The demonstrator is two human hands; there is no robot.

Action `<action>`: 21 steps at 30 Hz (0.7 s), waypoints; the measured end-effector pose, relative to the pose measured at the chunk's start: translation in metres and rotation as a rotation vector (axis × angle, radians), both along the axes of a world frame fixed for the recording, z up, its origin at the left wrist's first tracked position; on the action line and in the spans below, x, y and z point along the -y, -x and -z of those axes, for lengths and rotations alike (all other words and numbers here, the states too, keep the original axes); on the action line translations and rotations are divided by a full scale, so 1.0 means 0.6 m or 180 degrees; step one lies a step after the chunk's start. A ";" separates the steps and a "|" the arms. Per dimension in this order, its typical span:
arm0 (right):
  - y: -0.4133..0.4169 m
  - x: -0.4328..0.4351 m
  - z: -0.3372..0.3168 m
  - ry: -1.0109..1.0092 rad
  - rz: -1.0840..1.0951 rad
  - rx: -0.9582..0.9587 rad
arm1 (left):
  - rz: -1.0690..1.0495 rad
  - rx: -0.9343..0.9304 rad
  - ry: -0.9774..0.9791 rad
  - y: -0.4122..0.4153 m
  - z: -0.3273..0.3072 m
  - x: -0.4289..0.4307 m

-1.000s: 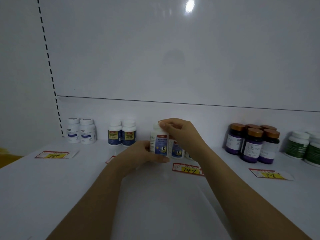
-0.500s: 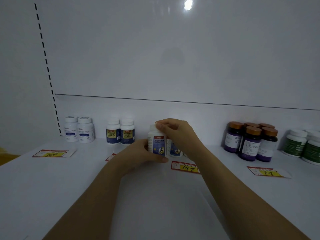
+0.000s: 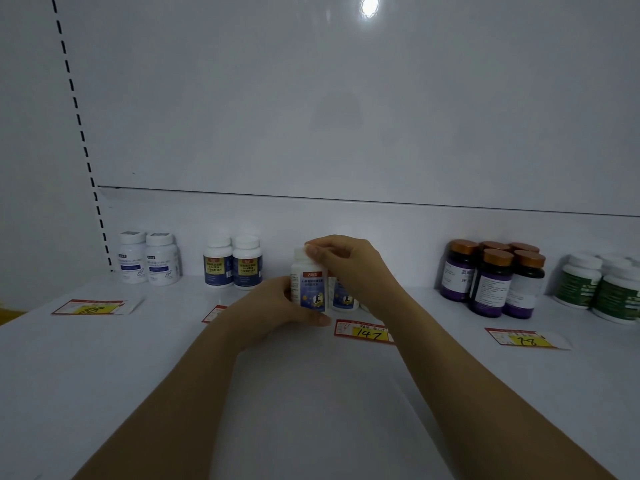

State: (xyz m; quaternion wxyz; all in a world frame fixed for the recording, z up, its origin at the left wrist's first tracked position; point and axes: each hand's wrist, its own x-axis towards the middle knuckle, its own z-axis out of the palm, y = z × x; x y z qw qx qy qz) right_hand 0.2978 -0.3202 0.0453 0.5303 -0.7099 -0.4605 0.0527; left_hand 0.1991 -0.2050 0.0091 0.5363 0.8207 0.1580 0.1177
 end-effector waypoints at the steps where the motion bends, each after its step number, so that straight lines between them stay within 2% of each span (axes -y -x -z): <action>1: 0.000 0.000 0.000 -0.0003 0.0001 -0.0004 | -0.0004 -0.0002 -0.0012 -0.001 0.000 0.000; 16: -0.007 0.000 -0.004 -0.0127 0.0091 -0.0204 | 0.0080 0.0123 0.0194 0.004 -0.011 0.013; 21: -0.009 0.006 -0.006 -0.0399 -0.0111 -0.0576 | 0.0072 0.0294 0.0273 0.009 -0.017 0.012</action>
